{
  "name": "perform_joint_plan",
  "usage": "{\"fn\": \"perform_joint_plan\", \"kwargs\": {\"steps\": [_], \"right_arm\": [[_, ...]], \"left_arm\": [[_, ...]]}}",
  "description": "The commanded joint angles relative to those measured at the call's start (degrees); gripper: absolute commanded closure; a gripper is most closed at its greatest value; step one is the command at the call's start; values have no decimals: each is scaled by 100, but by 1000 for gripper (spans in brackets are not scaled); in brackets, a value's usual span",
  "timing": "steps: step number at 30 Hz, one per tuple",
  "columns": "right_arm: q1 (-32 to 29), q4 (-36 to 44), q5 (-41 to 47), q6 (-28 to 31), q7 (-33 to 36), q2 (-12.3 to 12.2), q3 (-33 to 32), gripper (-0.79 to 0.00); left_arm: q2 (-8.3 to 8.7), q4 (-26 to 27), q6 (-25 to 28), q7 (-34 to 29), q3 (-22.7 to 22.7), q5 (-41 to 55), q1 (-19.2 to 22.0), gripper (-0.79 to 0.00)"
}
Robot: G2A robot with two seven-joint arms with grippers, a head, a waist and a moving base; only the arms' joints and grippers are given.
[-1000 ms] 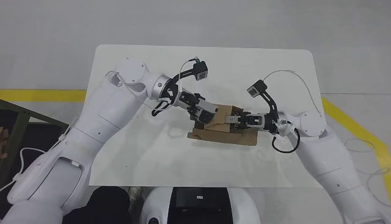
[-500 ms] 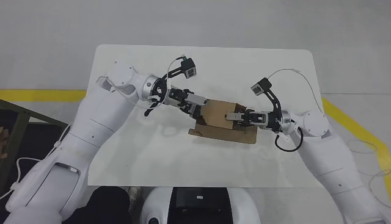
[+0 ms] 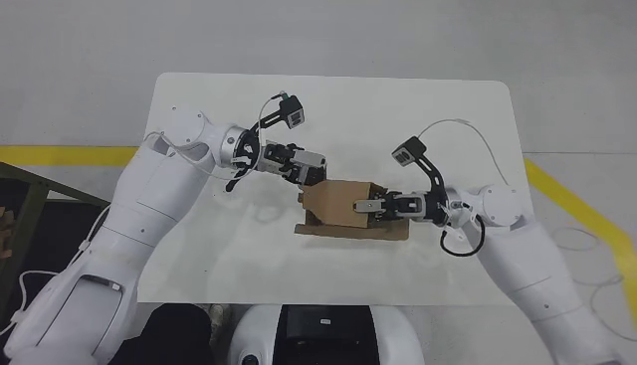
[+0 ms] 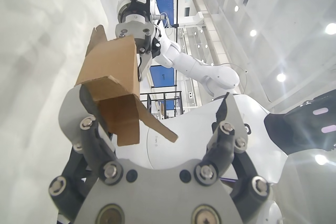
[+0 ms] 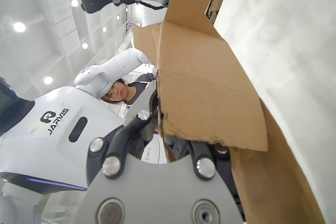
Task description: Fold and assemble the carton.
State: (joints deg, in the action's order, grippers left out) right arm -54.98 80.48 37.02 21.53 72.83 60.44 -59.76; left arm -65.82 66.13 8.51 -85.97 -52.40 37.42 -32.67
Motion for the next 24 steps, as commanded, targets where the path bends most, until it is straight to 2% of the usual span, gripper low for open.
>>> {"fn": "perform_joint_plan", "kwargs": {"steps": [1,11,24], "right_arm": [[11,9,16,-3,10,15,37,0],[64,-59,15,21,-22,64,70,0],[-25,-238,-241,44,-440,-3,-405,0]], "left_arm": [[-4,27,3,1,-8,17,-6,-785],[-12,84,-4,-52,-47,5,-17,-785],[36,490,-57,14,-197,-54,-216,-785]]}}
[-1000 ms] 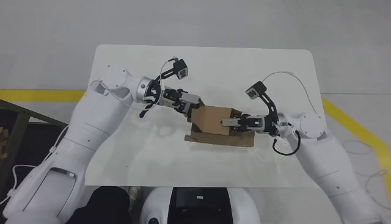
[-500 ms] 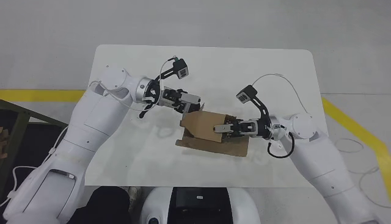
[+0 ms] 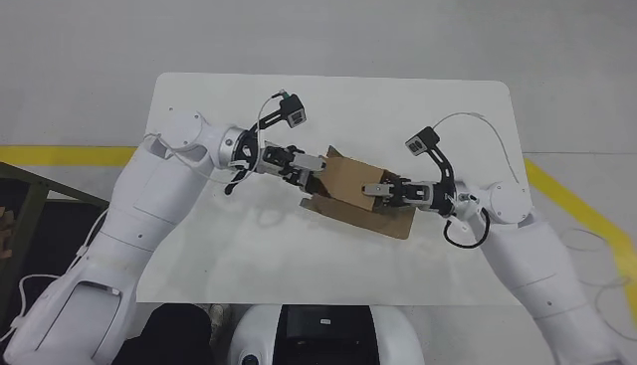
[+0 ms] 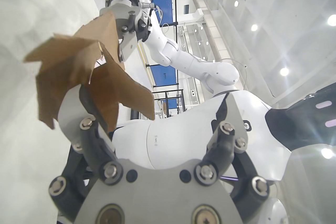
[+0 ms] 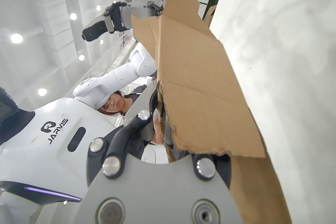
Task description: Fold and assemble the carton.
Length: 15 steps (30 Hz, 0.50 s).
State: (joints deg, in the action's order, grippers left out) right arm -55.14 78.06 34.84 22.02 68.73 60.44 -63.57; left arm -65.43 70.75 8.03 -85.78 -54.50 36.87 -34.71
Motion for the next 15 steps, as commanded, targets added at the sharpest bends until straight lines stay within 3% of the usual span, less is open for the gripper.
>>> {"fn": "perform_joint_plan", "kwargs": {"steps": [1,15], "right_arm": [[-20,7,-61,-7,-82,-10,-60,0],[-175,110,-278,-58,-549,-48,-381,0]], "left_arm": [[-9,63,-24,-17,34,10,-22,-785],[-132,166,-54,-50,336,122,9,-785]]}}
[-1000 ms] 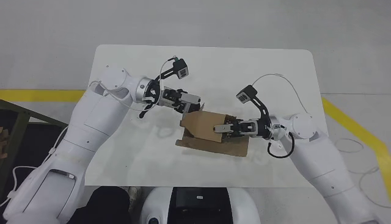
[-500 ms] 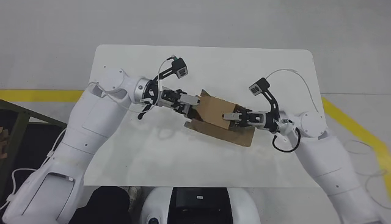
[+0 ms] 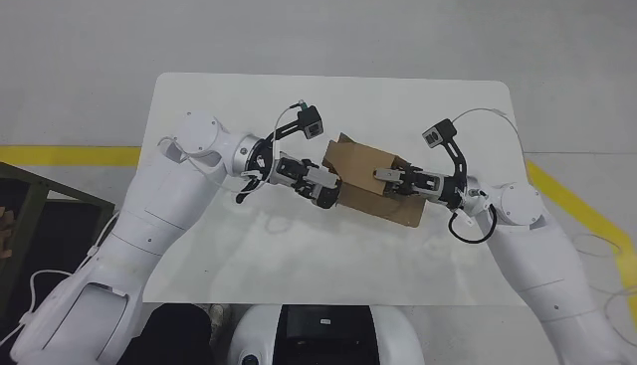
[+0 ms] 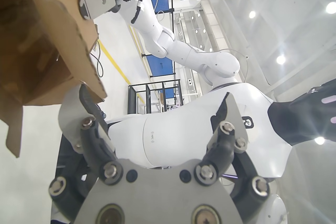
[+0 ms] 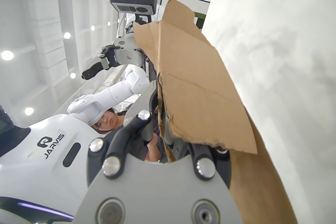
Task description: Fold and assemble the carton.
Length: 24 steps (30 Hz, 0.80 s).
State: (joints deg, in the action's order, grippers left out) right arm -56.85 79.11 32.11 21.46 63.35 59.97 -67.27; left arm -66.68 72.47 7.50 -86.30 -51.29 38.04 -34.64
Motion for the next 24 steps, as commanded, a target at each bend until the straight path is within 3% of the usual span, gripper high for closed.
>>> {"fn": "perform_joint_plan", "kwargs": {"steps": [1,24], "right_arm": [[-8,14,-7,-1,-25,-2,-29,0],[-65,190,34,-71,-114,30,-98,0]], "left_arm": [[-15,-14,-8,4,36,7,3,-785],[-272,-403,39,-45,496,130,196,-785]]}}
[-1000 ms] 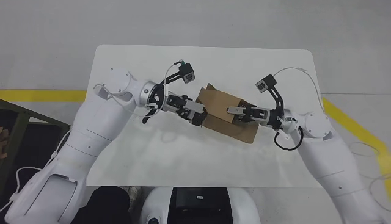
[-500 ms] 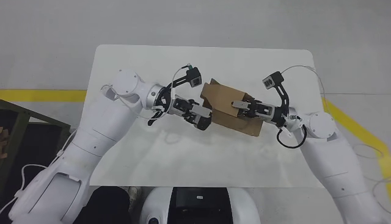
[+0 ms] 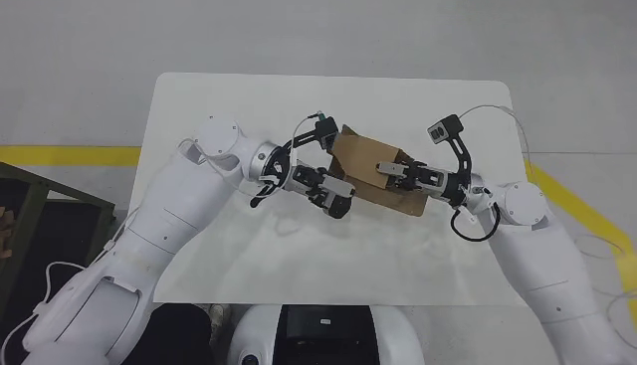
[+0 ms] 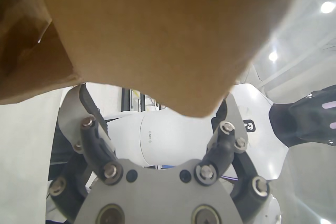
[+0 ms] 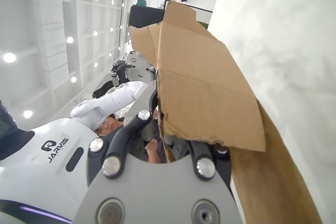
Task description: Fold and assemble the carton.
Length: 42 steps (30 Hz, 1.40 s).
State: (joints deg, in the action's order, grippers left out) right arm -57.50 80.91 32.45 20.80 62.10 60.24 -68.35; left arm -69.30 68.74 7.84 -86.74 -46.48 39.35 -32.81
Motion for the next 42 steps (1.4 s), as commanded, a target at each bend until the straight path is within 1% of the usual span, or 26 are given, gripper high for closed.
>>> {"fn": "perform_joint_plan", "kwargs": {"steps": [1,10,26,35,38,42], "right_arm": [[2,18,3,-11,25,7,25,0],[-19,15,8,-57,56,33,91,0],[30,-22,8,-90,72,81,170,0],[49,-74,47,-38,90,112,213,0],[56,-160,78,0,112,106,143,0],[86,-299,115,11,251,77,-19,0]], "left_arm": [[-22,-66,14,9,27,-2,29,-785],[-61,-280,59,12,1,-97,123,-785],[-73,-279,52,-44,-122,-153,104,-785],[-109,-391,45,-37,-113,-192,141,-785],[-99,-424,60,-61,-175,-206,151,-785],[-22,-439,78,-64,-408,-246,78,-785]]}}
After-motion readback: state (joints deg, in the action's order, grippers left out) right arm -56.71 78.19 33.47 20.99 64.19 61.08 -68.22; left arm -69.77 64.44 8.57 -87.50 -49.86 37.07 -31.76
